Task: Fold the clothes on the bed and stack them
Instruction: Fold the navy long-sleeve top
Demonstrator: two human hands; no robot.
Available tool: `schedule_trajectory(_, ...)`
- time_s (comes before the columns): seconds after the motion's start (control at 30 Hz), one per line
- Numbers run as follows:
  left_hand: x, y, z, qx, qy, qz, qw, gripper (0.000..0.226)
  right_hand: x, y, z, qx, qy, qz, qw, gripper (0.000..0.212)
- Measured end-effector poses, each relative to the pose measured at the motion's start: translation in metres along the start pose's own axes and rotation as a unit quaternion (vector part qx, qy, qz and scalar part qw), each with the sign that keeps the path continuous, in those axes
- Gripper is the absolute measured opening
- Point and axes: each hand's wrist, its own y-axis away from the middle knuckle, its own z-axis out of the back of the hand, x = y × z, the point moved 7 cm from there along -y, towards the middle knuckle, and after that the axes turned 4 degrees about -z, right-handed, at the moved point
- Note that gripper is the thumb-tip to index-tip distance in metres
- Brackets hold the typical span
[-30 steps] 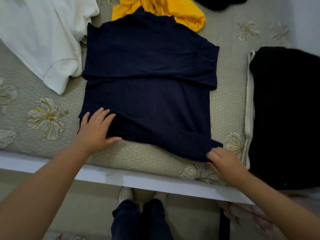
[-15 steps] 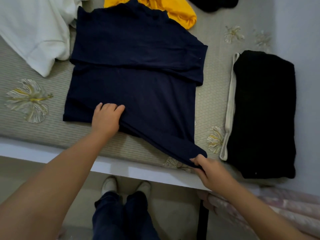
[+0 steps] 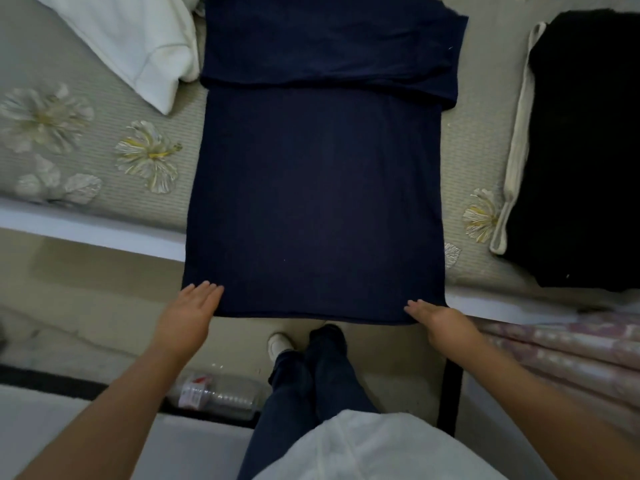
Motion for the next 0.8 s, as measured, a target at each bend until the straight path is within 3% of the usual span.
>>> schedule_trajectory(0.07, -0.004, 0.014, -0.012, 0.017, 0.018, 0.02, 0.999, 0.063, 0.008, 0.001, -0.009, 0.044, 0.043, -0.004, 0.998, 0.066)
schedule_trajectory(0.13, -0.005, 0.026, -0.023, 0.044, 0.034, 0.047, 0.997, 0.061, 0.01, 0.007, -0.018, 0.069, 0.07, -0.008, 0.995, 0.065)
schedule_trajectory(0.23, -0.004, 0.045, -0.038, 0.15, 0.052, 0.053, 0.986, 0.056, 0.006, 0.02, -0.021, 0.032, 0.05, -0.018, 0.998, 0.063)
schedule_trajectory(0.3, -0.002, 0.049, -0.033, 0.177, 0.05, 0.056, 0.981, 0.058, 0.003, 0.028, -0.015, 0.01, 0.027, -0.037, 0.999, 0.06)
schedule_trajectory(0.47, 0.018, 0.02, 0.026, 0.031, 0.09, 0.048, 0.994, 0.058, -0.011, 0.039, 0.051, -0.145, -0.053, -0.134, 0.979, 0.051)
schedule_trajectory(0.67, 0.058, -0.074, 0.09, 0.031, 0.012, 0.052, 0.998, 0.057, -0.021, 0.045, 0.18, -0.384, -0.083, -0.13, 0.91, 0.046)
schedule_trajectory(0.8, 0.083, -0.147, 0.145, -0.07, 0.023, 0.061, 0.995, 0.035, -0.042, 0.025, 0.258, -0.454, -0.101, -0.135, 0.875, 0.037)
